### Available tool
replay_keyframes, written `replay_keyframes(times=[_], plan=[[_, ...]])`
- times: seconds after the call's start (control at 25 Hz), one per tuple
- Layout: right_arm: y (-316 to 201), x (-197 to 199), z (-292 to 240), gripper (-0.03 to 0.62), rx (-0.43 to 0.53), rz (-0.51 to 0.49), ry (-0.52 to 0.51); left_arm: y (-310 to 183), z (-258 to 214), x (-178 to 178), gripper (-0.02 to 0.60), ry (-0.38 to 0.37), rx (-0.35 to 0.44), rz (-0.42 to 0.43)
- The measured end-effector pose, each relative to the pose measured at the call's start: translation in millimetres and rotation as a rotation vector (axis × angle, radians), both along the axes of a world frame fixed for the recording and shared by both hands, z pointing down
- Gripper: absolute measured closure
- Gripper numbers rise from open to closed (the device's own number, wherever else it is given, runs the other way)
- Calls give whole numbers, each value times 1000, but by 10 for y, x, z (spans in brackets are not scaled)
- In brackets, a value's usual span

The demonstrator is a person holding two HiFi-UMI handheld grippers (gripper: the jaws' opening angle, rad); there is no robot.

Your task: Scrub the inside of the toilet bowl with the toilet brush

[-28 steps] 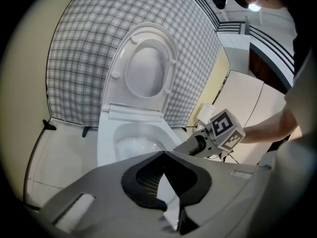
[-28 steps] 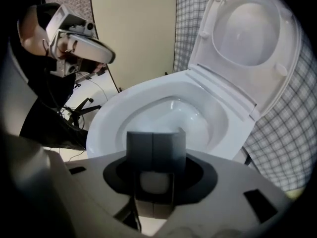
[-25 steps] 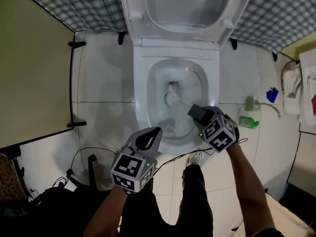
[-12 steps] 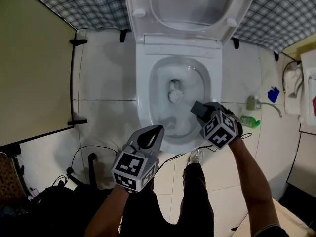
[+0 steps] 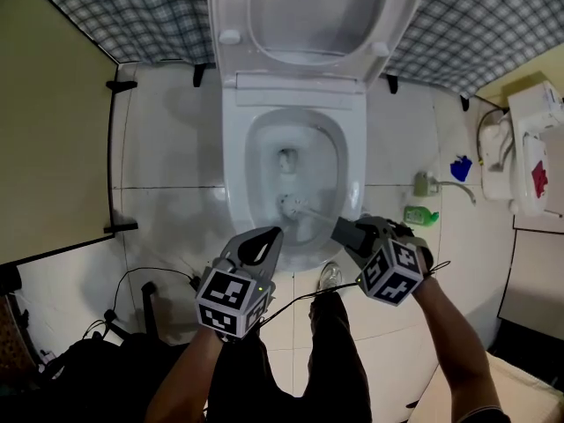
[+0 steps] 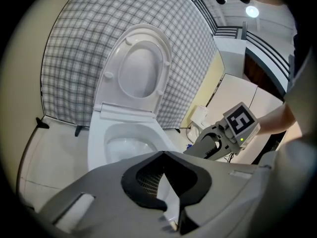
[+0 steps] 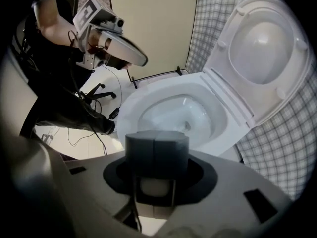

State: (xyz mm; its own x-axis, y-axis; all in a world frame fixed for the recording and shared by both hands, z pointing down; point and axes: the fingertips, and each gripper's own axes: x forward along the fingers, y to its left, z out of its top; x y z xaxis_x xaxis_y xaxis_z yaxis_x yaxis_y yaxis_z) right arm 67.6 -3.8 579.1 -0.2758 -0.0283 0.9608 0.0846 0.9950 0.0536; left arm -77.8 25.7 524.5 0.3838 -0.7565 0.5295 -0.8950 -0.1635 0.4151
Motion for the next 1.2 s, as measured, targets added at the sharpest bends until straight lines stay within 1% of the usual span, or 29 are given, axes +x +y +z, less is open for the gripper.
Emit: replay_keyframes(times=[0.2, 0.4, 0.52, 0.6, 0.84, 0.96, 1.2], plan=[[211, 42, -191, 416, -7, -45, 47, 60, -30, 29, 572, 2, -5, 42], [320, 78, -435, 416, -35, -134, 134, 103, -150, 22, 572, 11, 5, 56], [221, 109, -459, 416, 10, -174, 182, 135, -171, 40, 572, 10, 9, 69], [105, 87, -403, 416, 51, -181, 193, 177, -154, 35, 572, 12, 6, 67], [-285, -99, -99, 416, 109, -128, 177, 277, -67, 15, 572, 19, -8, 59], [-517, -214, 89, 416, 120, -80, 180, 335, -33, -27, 572, 19, -30, 58], [-989, -357, 385, 418, 170, 4, 209, 245, -156, -172, 572, 8, -17, 41]])
